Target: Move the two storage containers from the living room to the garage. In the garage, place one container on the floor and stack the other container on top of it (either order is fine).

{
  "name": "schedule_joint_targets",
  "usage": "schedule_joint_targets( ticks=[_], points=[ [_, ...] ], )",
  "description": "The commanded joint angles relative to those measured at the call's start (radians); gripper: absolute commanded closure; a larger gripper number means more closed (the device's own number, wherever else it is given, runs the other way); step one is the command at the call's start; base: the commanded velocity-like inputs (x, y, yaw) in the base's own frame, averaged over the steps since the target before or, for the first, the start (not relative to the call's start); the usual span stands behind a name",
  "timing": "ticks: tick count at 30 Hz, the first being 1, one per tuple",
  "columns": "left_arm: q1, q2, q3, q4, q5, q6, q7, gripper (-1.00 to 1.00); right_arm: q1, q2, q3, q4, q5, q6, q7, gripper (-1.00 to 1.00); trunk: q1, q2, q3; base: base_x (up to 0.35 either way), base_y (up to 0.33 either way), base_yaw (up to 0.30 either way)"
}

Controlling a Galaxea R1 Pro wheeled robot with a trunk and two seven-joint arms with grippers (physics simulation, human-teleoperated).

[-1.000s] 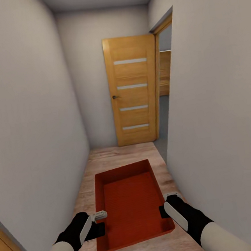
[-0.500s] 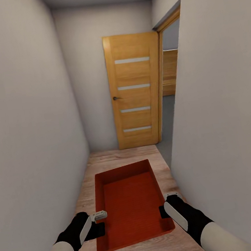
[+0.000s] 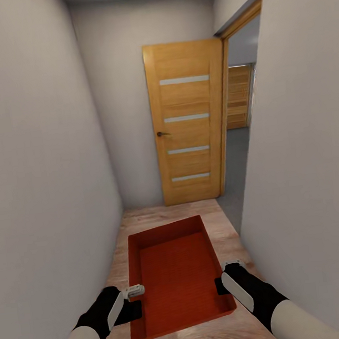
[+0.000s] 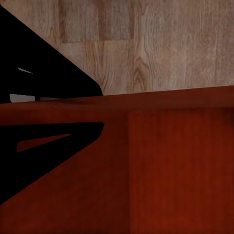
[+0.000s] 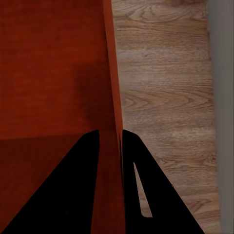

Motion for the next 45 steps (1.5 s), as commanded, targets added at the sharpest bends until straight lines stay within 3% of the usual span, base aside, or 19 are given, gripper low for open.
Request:
schedule_joint_targets(
  ticks=[1,20,45],
  points=[
    [-0.001,-0.005,0.009,-0.002,0.009,0.005,0.003,1.0,0.0,0.0,0.017,0.0,-0.022,0.001,-0.008,1.0,0.001,-0.001,-0.001,0.319,0.122,0.0],
    [-0.001,-0.005,0.009,-0.002,0.009,0.005,0.003,1.0,0.0,0.0,0.017,0.0,-0.022,0.0,-0.008,1.0,0.001,-0.001,-0.001,0.329,0.088,0.0],
    [-0.001,-0.005,0.009,-0.002,0.009,0.005,0.003,1.0,0.0,0.0,0.018,0.0,-0.022,0.0,-0.008,1.0,0.001,-0.001,-0.001,0.332,0.003,0.0]
  ],
)
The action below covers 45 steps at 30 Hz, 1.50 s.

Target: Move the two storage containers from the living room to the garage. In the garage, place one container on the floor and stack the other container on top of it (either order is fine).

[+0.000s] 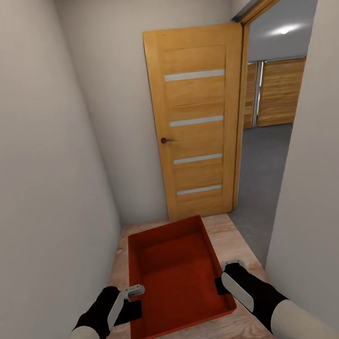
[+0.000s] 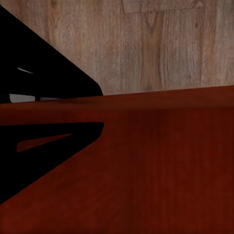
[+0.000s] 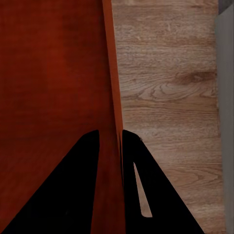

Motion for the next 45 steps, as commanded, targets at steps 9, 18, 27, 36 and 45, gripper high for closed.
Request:
schedule_joint_targets(
  ticks=[9,18,27,36,45],
  points=[
    [-0.001,-0.005,0.009,-0.002,0.009,0.005,0.004,1.0,0.0,0.0,0.018,0.0,-0.023,0.0,-0.008,1.0,0.001,-0.001,-0.001,0.332,0.0,0.0],
    [-0.001,-0.005,0.009,-0.002,0.009,0.005,0.004,1.0,0.0,0.0,0.018,0.0,-0.023,0.0,-0.008,1.0,0.001,-0.001,-0.001,0.332,0.0,0.0],
    [-0.001,-0.005,0.009,-0.002,0.009,0.005,0.004,1.0,0.0,0.0,0.018,0.0,-0.023,0.0,-0.008,1.0,0.001,-0.001,-0.001,0.332,0.0,0.0],
    [-0.001,-0.005,0.009,-0.002,0.009,0.005,0.004,1.0,0.0,0.0,0.019,0.0,-0.023,0.0,-0.008,1.0,0.001,-0.001,-0.001,0.332,0.0,0.0],
    [-0.001,-0.005,0.009,-0.002,0.009,0.005,0.004,1.0,0.0,0.0,0.018,0.0,-0.023,0.0,-0.008,1.0,0.001,-0.001,-0.001,0.332,0.0,0.0]
  ],
)
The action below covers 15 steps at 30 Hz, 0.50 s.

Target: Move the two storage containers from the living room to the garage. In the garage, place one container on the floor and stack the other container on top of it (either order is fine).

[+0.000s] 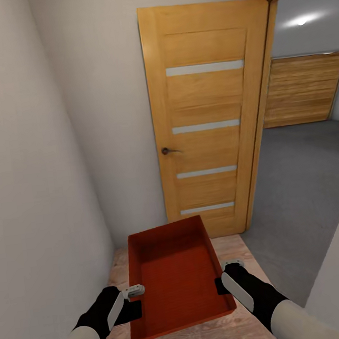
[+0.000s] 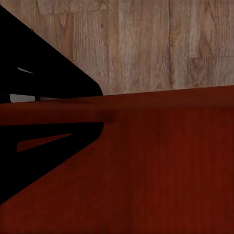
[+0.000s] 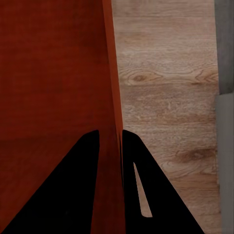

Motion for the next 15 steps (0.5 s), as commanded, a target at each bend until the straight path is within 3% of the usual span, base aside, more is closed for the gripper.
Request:
schedule_joint_targets(
  ticks=[1,15],
  points=[
    [-0.001,-0.004,0.009,-0.002,0.01,0.005,0.003,1.0,0.0,0.0,0.019,-0.001,-0.024,0.0,-0.008,1.0,0.001,-0.001,-0.001,0.332,0.0,0.0],
    [-0.001,-0.004,0.009,-0.002,0.01,0.005,0.003,1.0,0.0,0.0,0.018,-0.001,-0.023,0.0,-0.008,1.0,0.001,-0.001,-0.001,0.332,0.0,0.0]
  ],
)
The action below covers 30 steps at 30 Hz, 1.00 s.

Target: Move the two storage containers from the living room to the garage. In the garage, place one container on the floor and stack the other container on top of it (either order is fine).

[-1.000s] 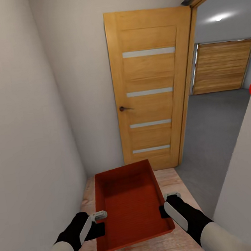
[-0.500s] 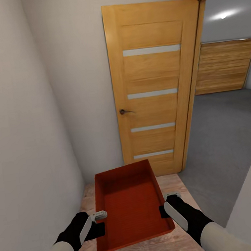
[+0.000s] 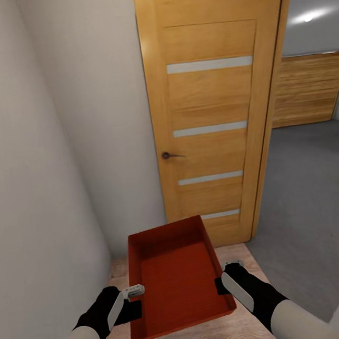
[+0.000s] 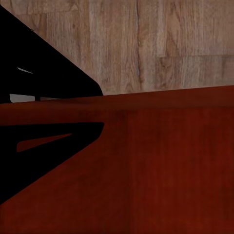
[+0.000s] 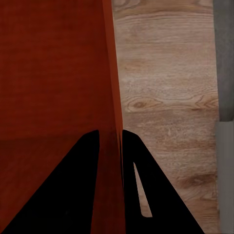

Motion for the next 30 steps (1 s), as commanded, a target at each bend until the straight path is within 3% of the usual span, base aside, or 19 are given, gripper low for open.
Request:
schedule_joint_targets(
  ticks=[1,6,15,30],
  points=[
    [-0.001,-0.004,0.009,-0.002,0.01,0.005,0.003,1.0,0.0,0.0,0.019,-0.001,-0.024,0.0,-0.008,1.0,0.001,-0.001,-0.001,0.332,0.0,0.0],
    [-0.001,-0.004,0.009,-0.002,0.01,0.005,0.003,1.0,0.0,0.0,0.019,-0.001,-0.024,0.0,-0.008,1.0,0.001,-0.001,-0.001,0.237,0.0,0.0],
    [-0.001,-0.004,0.01,-0.002,0.01,0.005,0.004,1.0,0.0,0.0,0.019,-0.001,-0.024,0.0,-0.008,1.0,0.001,-0.001,-0.001,0.019,0.0,-0.032],
    [-0.001,-0.004,0.01,-0.002,0.01,0.005,0.004,1.0,0.0,0.0,0.019,-0.001,-0.025,0.0,-0.008,1.0,0.001,-0.001,0.006,0.0,0.0,-0.251]
  ],
)
